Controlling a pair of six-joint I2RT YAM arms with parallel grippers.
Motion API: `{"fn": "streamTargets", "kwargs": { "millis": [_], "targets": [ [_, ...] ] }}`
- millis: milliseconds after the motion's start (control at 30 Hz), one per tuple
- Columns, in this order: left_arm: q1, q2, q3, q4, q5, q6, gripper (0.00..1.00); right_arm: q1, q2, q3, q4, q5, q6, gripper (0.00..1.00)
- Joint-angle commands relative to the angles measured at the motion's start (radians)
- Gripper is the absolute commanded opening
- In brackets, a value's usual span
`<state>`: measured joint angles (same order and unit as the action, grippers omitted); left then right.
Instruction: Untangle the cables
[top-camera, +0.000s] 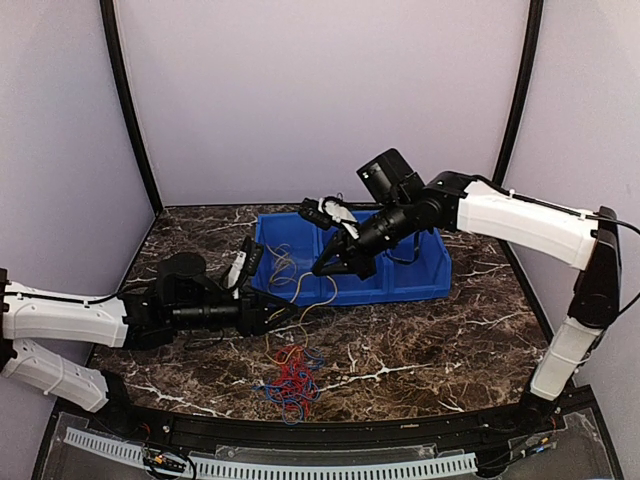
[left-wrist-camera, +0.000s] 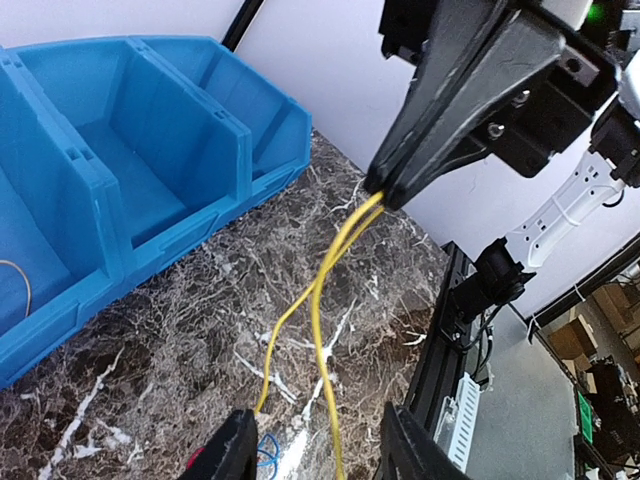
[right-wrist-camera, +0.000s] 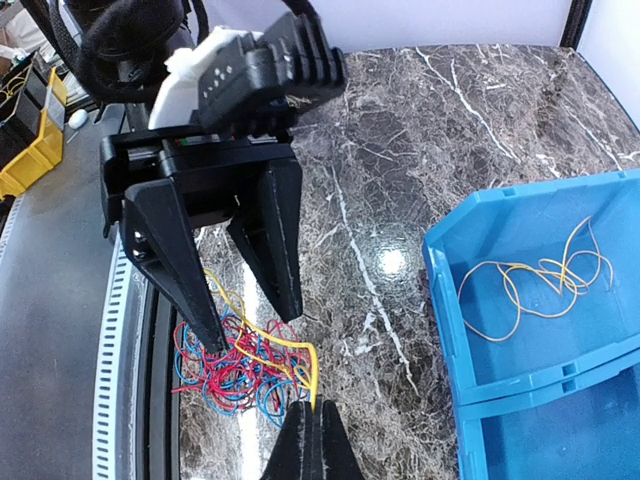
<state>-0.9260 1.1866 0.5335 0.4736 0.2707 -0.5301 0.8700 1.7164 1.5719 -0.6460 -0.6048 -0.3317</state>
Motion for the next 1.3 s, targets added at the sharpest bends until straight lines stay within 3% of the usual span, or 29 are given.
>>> {"fn": "streamTargets", "kwargs": {
  "millis": [0,100,300,333,400,467,600,800,1100,1267],
  "targets": [
    [-0.005,0.005,0.073,-0.129,-0.062,0.023,0.43,-0.002,-0.036,-0.010,0.048,-0.024,0.008,0.00],
    [-0.004,0.016,0.116,-0.175,-0.070,0.039,0.37,-0.002,-0.038,-0.013,0.054,-0.032,0.010,0.00],
    [-0.005,0.021,0.210,-0.274,-0.092,0.078,0.07,-0.003,-0.040,-0.029,0.068,-0.037,0.001,0.00],
    [-0.004,0.006,0.231,-0.299,-0.108,0.084,0.03,-0.005,-0.041,-0.041,0.079,-0.034,0.002,0.03],
    [-0.004,-0.027,0.268,-0.343,-0.143,0.100,0.00,-0.006,-0.049,-0.073,0.114,-0.030,0.015,0.31],
    [-0.004,-0.058,0.306,-0.395,-0.193,0.109,0.00,-0.007,-0.075,-0.148,0.199,-0.061,0.040,0.46],
    [-0.004,-0.104,0.365,-0.464,-0.283,0.126,0.00,0.010,-0.077,-0.259,0.300,-0.107,0.094,0.63],
    [-0.004,-0.164,0.345,-0.486,-0.405,0.098,0.00,0.072,0.028,-0.267,0.344,-0.114,0.088,0.64],
    [-0.004,-0.274,0.316,-0.507,-0.545,0.077,0.00,0.172,0.237,-0.239,0.482,0.037,0.132,0.67],
    [-0.004,-0.316,0.331,-0.535,-0.601,0.093,0.00,0.190,0.345,-0.213,0.509,0.057,0.168,0.50]
  ]
}}
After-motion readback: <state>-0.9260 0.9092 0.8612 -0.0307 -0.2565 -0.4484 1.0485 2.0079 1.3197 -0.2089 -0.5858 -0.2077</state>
